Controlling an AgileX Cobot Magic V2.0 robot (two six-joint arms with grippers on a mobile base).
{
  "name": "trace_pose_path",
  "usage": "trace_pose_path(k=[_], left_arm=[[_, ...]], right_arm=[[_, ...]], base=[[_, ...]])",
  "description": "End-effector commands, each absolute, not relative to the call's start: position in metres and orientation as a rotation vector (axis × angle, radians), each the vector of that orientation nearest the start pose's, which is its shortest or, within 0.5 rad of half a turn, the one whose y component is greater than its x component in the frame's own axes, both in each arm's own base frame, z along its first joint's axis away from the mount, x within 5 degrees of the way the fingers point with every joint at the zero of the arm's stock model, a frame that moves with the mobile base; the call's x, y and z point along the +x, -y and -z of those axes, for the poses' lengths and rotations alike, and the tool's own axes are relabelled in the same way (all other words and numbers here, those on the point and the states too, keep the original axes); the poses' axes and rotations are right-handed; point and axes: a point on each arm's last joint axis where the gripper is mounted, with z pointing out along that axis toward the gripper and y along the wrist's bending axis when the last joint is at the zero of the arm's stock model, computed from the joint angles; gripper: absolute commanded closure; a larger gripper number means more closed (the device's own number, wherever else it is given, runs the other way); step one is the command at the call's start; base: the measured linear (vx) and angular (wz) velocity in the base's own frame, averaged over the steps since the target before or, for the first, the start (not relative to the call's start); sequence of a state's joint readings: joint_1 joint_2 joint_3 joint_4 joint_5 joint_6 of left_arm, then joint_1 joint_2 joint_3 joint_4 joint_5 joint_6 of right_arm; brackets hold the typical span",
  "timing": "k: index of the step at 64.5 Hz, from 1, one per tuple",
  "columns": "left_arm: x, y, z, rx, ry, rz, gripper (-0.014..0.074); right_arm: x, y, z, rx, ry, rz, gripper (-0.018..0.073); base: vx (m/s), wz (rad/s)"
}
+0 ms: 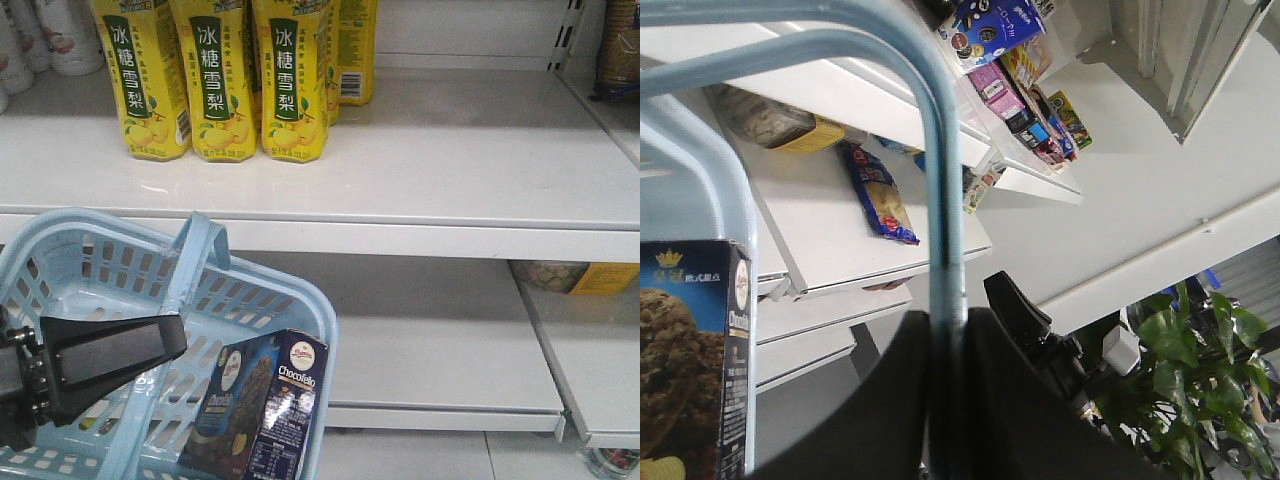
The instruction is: Left arm holds basket, right arm returns cookies
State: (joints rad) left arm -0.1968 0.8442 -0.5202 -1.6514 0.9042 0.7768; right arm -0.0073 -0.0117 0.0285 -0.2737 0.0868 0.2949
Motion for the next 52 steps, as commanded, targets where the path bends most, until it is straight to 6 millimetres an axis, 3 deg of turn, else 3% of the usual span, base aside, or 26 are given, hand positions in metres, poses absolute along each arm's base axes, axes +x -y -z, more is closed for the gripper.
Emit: trace_pose_path(k=[1, 52], left_arm=[[0.1285, 0.0984, -0.3350, 0.036, -1.798, 1.643, 0.0603], [0.1285, 0.0984, -0.3350, 0.036, -1.798, 1.643, 0.0603]], right_arm=[[0.0567, 0.0010, -0.1969, 0.012, -1.521, 0.011, 0.0563], [0.0567, 0.0010, -0.1969, 0.012, -1.521, 0.011, 0.0563]], base=[[0.00, -0.02], [0.00, 0.00]])
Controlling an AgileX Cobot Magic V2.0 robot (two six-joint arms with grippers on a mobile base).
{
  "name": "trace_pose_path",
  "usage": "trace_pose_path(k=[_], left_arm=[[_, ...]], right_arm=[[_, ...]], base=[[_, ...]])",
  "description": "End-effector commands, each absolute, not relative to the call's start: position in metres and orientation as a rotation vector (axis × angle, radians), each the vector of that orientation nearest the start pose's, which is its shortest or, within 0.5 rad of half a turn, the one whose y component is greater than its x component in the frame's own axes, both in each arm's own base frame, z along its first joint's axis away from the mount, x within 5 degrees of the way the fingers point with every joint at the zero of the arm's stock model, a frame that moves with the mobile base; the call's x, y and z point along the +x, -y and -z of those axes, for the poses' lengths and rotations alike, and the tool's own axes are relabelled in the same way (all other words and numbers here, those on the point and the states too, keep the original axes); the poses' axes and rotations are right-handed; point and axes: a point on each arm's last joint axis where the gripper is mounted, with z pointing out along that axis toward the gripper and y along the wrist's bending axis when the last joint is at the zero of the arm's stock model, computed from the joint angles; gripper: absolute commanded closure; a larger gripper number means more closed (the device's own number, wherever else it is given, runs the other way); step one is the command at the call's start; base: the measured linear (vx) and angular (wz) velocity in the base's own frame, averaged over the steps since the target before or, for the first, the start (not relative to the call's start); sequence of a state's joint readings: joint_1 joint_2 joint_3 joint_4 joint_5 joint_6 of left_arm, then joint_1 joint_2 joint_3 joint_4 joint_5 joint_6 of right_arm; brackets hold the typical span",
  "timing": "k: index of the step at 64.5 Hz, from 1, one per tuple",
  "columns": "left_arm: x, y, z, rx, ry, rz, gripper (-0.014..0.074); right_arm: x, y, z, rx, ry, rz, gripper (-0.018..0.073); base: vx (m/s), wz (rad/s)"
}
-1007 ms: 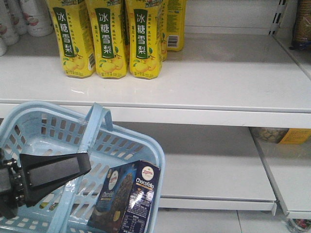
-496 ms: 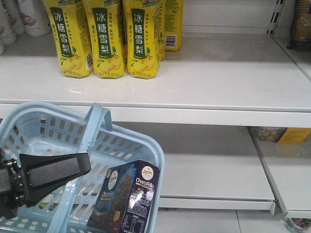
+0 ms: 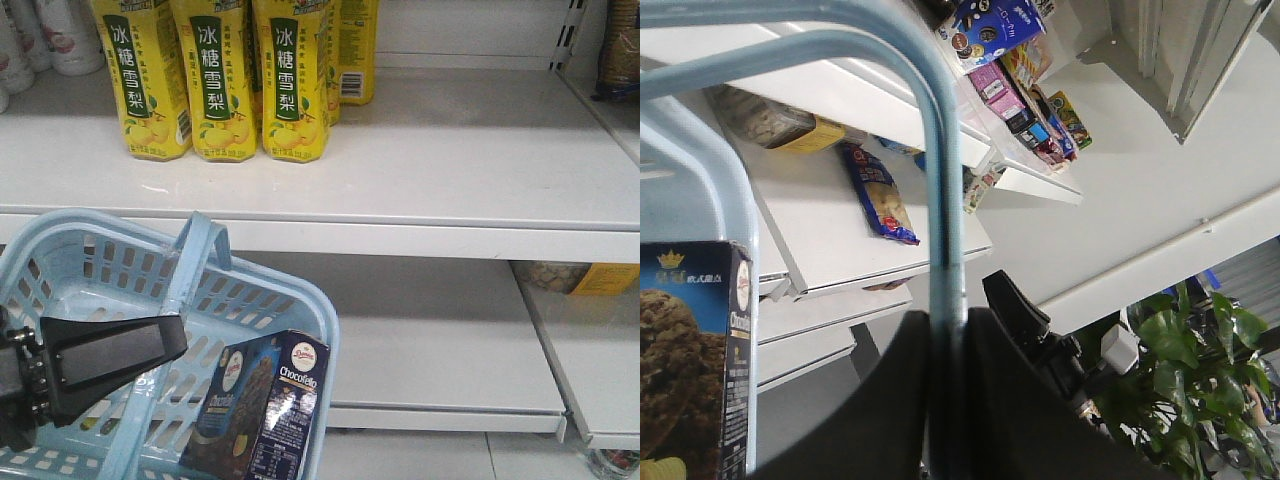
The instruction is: Left arm holds basket, right arm returns cookies
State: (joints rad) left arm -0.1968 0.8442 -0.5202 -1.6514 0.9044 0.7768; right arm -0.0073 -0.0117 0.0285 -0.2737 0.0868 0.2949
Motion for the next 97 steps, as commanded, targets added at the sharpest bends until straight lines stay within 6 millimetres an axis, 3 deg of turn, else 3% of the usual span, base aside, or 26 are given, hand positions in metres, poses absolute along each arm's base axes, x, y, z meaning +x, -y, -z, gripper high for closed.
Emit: trace_pose_path(k=[1, 30, 65, 86, 97], left_arm=[[0.129, 0.098, -0.335, 0.036, -1.798, 1.643, 0.0603], [0.128, 0.099, -0.335, 0.046, -1.795, 1.654, 0.0603], [0.104, 0.106, -0.342, 0.327, -1.754, 1.857, 0.0603], [0.096, 0.108, -0.337, 0.422, -1.820, 1.858, 0.0603], [0.084, 0.103, -0.343, 0.430, -1.782, 1.765, 0.0603]], right_arm=[[0.057, 0.001, -0.197, 0.012, -1.521, 0.011, 0.0563], [0.057, 0.001, -0.197, 0.012, -1.521, 0.011, 0.0563], [0.057, 0.001, -0.198, 0.042, -1.511, -0.024, 0.0563], [0.056, 0.001, -0.201, 0.310, -1.448, -0.316, 0.0563], [0.056, 0.002, -0.201, 0.514, -1.405, -0.526, 0.0563]], base=[[0.00, 0.00], [0.00, 0.00], [0.00, 0.00], [0.00, 0.00], [0.00, 0.00]])
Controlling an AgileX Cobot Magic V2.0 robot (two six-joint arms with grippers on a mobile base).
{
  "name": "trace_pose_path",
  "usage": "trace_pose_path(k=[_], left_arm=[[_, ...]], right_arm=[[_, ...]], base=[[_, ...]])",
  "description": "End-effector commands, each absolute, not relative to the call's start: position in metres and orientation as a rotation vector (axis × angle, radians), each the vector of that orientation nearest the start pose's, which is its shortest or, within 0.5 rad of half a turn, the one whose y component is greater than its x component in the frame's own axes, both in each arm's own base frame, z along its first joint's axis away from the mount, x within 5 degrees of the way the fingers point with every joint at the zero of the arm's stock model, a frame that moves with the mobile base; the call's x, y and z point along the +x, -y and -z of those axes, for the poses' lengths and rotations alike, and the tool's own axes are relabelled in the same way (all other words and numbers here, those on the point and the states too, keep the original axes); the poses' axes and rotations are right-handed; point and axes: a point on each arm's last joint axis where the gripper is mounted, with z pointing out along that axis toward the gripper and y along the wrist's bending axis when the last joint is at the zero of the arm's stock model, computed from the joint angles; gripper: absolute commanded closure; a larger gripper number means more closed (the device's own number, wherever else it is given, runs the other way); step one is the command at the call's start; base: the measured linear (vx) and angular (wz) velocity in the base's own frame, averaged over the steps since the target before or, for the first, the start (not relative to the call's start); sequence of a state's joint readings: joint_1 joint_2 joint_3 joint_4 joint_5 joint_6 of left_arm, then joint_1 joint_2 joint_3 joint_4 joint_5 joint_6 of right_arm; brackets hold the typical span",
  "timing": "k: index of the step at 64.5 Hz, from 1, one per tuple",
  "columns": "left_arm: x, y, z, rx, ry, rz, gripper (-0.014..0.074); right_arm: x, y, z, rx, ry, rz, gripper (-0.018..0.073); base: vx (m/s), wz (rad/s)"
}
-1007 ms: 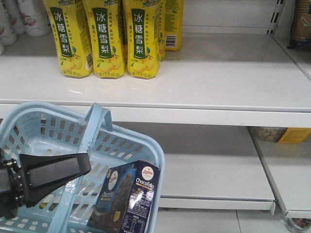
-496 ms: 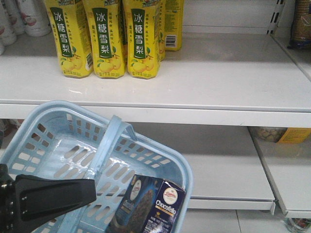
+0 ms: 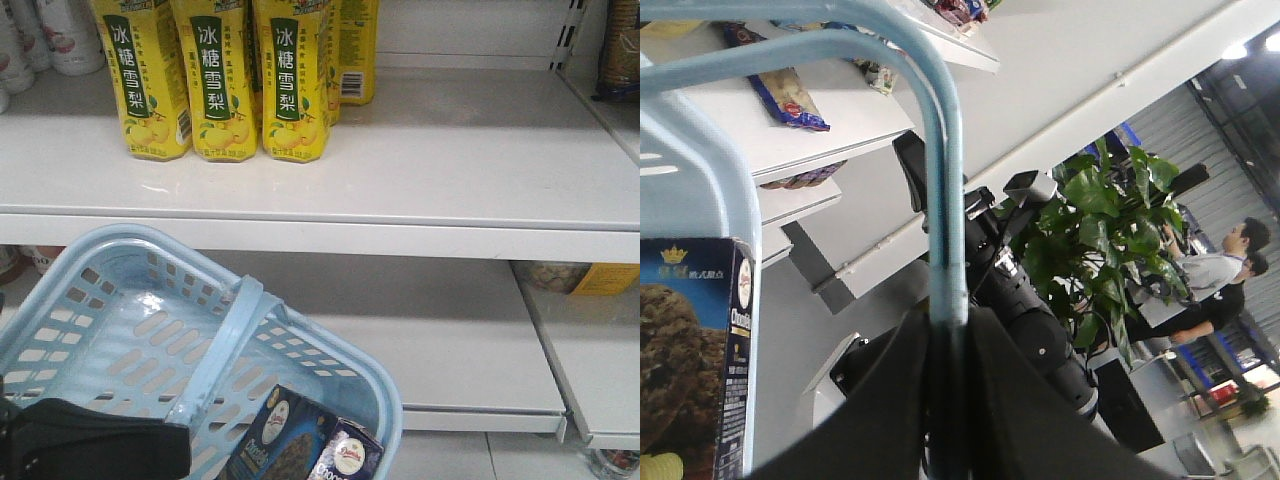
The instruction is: Left arm holds basket, right arm returns cookies
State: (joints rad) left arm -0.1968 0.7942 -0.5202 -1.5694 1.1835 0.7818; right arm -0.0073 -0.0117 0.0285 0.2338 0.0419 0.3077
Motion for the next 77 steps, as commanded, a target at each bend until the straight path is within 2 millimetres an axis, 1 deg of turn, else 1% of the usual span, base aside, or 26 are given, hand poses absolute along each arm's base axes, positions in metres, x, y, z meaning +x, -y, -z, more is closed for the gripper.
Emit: trace_pose_path(k=[1, 9, 16, 22, 27, 32, 36, 41, 43, 54, 60, 66, 70, 73, 77], left_arm=[[0.083, 0.103, -0.343, 0.430, -1.784, 1.751, 0.0603], [0.075, 0.099, -0.342, 0.373, -1.827, 1.666, 0.0603], [0.072, 0.094, -0.340, 0.307, -1.866, 1.570, 0.0603], [0.071, 0.091, -0.339, 0.240, -1.890, 1.537, 0.0603], [0.071, 0.091, -0.331, 0.189, -1.910, 1.554, 0.0603], [0.074, 0.090, -0.316, 0.139, -1.948, 1.545, 0.0603], [0.075, 0.089, -0.303, 0.093, -1.982, 1.542, 0.0603], [0.075, 0.089, -0.294, 0.084, -1.994, 1.544, 0.0603], [0.075, 0.089, -0.292, 0.089, -1.988, 1.548, 0.0603], [0.077, 0.089, -0.296, 0.134, -1.901, 1.527, 0.0603], [0.078, 0.088, -0.296, 0.137, -1.897, 1.499, 0.0603], [0.079, 0.088, -0.296, 0.142, -1.895, 1.485, 0.0603], [0.079, 0.088, -0.295, 0.143, -1.896, 1.481, 0.0603], [0.079, 0.088, -0.295, 0.144, -1.894, 1.476, 0.0603], [0.080, 0.087, -0.295, 0.138, -1.892, 1.467, 0.0603]], right_arm=[[0.056, 0.002, -0.201, 0.536, -1.400, -0.548, 0.0563], [0.056, 0.002, -0.201, 0.616, -1.377, -0.629, 0.0563], [0.056, 0.002, -0.201, 0.628, -1.373, -0.641, 0.0563], [0.056, 0.002, -0.201, 0.628, -1.373, -0.641, 0.0563], [0.056, 0.002, -0.200, 0.630, -1.381, -0.645, 0.0563], [0.057, 0.001, -0.199, 0.631, -1.408, -0.654, 0.0563], [0.056, -0.002, -0.202, 0.633, -1.445, -0.683, 0.0563], [0.052, -0.009, -0.212, 0.617, -1.519, -0.742, 0.0563], [0.050, -0.012, -0.220, 0.587, -1.541, -0.750, 0.0563], [0.031, -0.029, -0.255, 0.362, -1.768, -0.766, 0.0563], [0.026, -0.039, -0.265, 0.263, -1.927, -0.805, 0.0548], [0.025, -0.048, -0.273, 0.144, -2.043, -0.866, 0.0490], [0.028, -0.054, -0.275, 0.075, -2.091, -0.928, 0.0419], [0.031, -0.058, -0.277, 0.039, -2.100, -0.983, 0.0342], [0.035, -0.062, -0.281, 0.016, -2.082, -1.050, 0.0214]], base=[[0.00, 0.00], [0.00, 0.00], [0.00, 0.00], [0.00, 0.00], [0.00, 0.00], [0.00, 0.00], [0.00, 0.00], [0.00, 0.00], [0.00, 0.00], [0.00, 0.00], [0.00, 0.00], [0.00, 0.00], [0.00, 0.00], [0.00, 0.00], [0.00, 0.00]])
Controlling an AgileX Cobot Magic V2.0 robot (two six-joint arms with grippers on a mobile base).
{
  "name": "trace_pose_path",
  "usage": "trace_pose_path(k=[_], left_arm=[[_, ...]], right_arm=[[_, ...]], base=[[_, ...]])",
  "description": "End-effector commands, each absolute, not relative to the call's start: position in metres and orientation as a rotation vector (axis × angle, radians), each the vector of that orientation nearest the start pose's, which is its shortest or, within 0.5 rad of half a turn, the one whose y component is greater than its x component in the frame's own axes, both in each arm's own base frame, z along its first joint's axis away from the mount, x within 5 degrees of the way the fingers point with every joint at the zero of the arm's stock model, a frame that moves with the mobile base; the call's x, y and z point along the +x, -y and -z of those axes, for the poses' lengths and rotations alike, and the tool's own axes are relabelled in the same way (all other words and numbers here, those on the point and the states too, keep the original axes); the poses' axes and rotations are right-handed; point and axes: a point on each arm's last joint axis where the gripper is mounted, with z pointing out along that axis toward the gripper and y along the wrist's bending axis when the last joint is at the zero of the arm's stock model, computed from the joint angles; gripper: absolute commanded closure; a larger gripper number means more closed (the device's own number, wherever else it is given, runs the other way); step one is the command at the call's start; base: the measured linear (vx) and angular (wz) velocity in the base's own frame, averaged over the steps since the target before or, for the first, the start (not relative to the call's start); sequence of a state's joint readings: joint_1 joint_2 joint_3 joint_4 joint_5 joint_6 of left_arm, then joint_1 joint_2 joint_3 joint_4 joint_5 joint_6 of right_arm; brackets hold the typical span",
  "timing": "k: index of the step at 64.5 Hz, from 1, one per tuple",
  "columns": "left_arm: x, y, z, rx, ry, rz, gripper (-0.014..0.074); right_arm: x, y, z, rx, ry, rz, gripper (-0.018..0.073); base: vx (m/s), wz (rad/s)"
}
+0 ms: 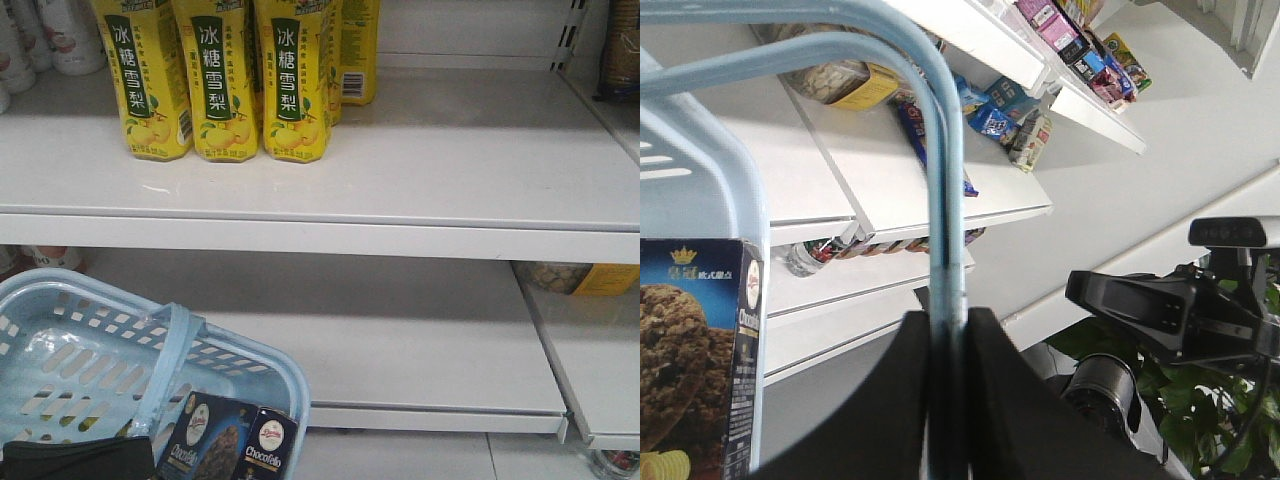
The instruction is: Left arm holds basket, right arm returns cookies
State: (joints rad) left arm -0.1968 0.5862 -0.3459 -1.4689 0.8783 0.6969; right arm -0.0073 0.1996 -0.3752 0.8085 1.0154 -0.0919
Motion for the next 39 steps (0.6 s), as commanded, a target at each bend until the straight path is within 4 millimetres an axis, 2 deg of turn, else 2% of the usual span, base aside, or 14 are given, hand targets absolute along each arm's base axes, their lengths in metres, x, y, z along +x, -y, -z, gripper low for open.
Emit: trace_pose_path(k=[1, 9, 14, 21, 31, 39], left_arm=[[0.080, 0.087, -0.295, 0.137, -1.892, 1.466, 0.0603], [0.082, 0.086, -0.295, 0.118, -1.888, 1.447, 0.0603], [0.083, 0.085, -0.295, 0.099, -1.885, 1.428, 0.0603], [0.085, 0.085, -0.295, 0.107, -1.877, 1.404, 0.0603], [0.085, 0.084, -0.295, 0.108, -1.876, 1.399, 0.0603], [0.085, 0.084, -0.295, 0.106, -1.876, 1.397, 0.0603]], right_arm=[[0.036, -0.063, -0.283, 0.012, -2.073, -1.071, 0.0174], [0.040, -0.065, -0.288, -0.022, -2.010, -1.105, -0.0033], [0.040, -0.066, -0.290, -0.040, -2.002, -1.131, -0.0107], [0.042, -0.071, -0.288, -0.055, -2.077, -1.233, -0.0114], [0.059, -0.077, -0.281, -0.057, -2.230, -1.388, -0.0082], [0.075, -0.080, -0.283, -0.062, -2.209, -1.502, -0.0050]], base=[[0.00, 0.00], [0.00, 0.00], [0.00, 0.00], [0.00, 0.00], [0.00, 0.00], [0.00, 0.00]])
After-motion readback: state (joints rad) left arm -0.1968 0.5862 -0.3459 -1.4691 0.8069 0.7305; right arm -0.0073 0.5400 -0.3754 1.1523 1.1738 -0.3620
